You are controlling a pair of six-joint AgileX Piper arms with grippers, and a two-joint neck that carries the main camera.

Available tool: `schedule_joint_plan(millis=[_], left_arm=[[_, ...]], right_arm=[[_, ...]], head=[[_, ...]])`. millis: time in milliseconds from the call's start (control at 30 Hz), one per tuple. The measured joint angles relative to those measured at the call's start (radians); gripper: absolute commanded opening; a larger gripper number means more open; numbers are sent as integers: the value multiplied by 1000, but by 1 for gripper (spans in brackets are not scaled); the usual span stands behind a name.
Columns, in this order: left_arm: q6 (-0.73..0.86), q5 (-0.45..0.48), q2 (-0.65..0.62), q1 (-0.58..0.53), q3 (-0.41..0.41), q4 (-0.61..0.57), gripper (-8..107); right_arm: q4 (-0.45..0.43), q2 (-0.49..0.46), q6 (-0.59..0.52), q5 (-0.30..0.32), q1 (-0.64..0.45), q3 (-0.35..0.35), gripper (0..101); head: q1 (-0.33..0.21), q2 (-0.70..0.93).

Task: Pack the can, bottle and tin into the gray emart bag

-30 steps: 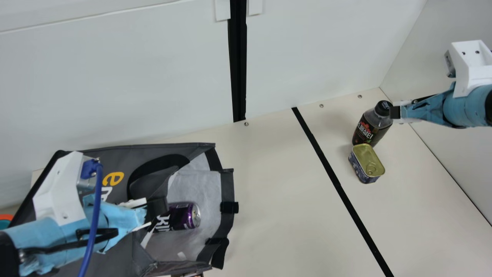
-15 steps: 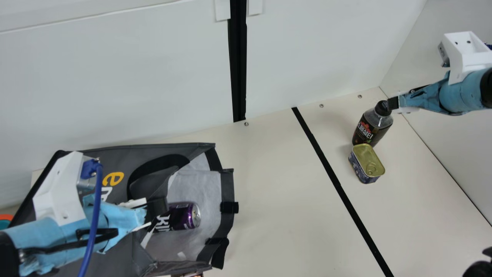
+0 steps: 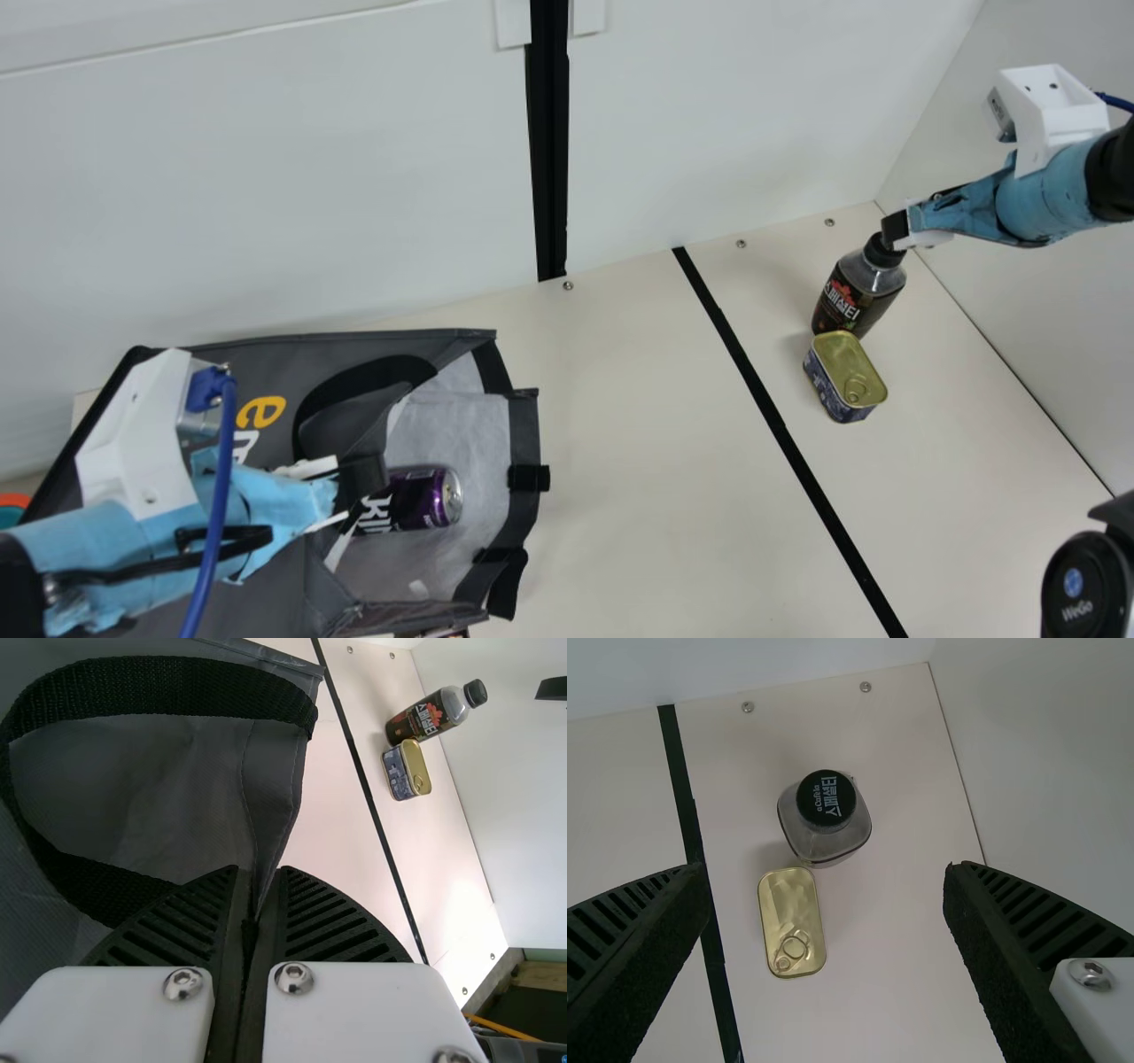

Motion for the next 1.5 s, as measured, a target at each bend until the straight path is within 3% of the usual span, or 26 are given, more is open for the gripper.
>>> schedule_joint_plan(millis=[1500], left_arm=[[0,0,0,0,0,0,10]], right_arm=[[-29,261,28,-2,55,-158,91]], head=[[-2,0]])
